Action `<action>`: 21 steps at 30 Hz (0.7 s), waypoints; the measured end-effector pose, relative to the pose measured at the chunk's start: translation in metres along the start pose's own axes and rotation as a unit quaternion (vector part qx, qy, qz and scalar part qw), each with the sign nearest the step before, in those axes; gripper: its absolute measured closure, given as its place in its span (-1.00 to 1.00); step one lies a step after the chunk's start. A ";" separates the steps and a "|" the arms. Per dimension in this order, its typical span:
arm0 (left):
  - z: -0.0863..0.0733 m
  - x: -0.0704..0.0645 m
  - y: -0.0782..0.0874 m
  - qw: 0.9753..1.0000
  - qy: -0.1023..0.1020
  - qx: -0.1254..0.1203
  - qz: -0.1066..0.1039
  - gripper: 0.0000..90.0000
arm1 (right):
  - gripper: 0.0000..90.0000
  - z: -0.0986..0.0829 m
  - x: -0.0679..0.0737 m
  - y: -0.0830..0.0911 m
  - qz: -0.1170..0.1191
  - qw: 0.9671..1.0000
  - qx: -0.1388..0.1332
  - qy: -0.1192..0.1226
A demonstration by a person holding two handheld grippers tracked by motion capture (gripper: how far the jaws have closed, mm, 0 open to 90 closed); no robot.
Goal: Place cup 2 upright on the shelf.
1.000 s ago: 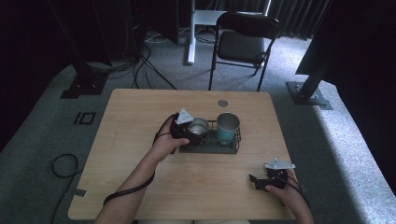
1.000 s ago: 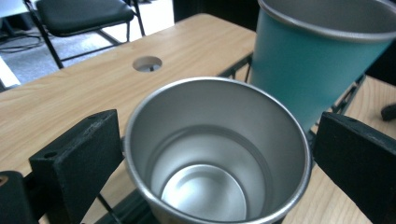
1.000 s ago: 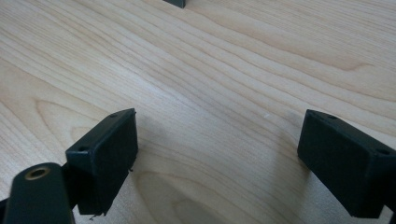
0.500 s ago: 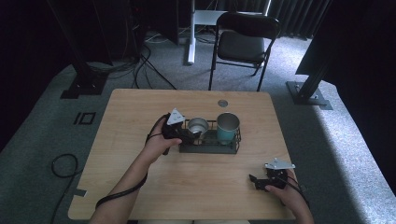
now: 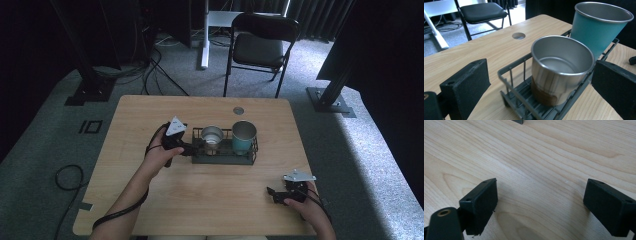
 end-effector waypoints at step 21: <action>-0.014 0.020 0.018 1.000 0.015 0.007 0.022 -0.95 | -0.74 0.000 0.000 0.000 0.000 1.000 0.000 0.000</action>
Point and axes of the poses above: each handheld gripper's, and its own axes: y roughly backward along the jaws, z roughly out of its top, x roughly to its left, the point moved 6 cm from there along -y, roughly forward along the jaws, and after that the axes turned 13 degrees about y, right-handed, at the moved point
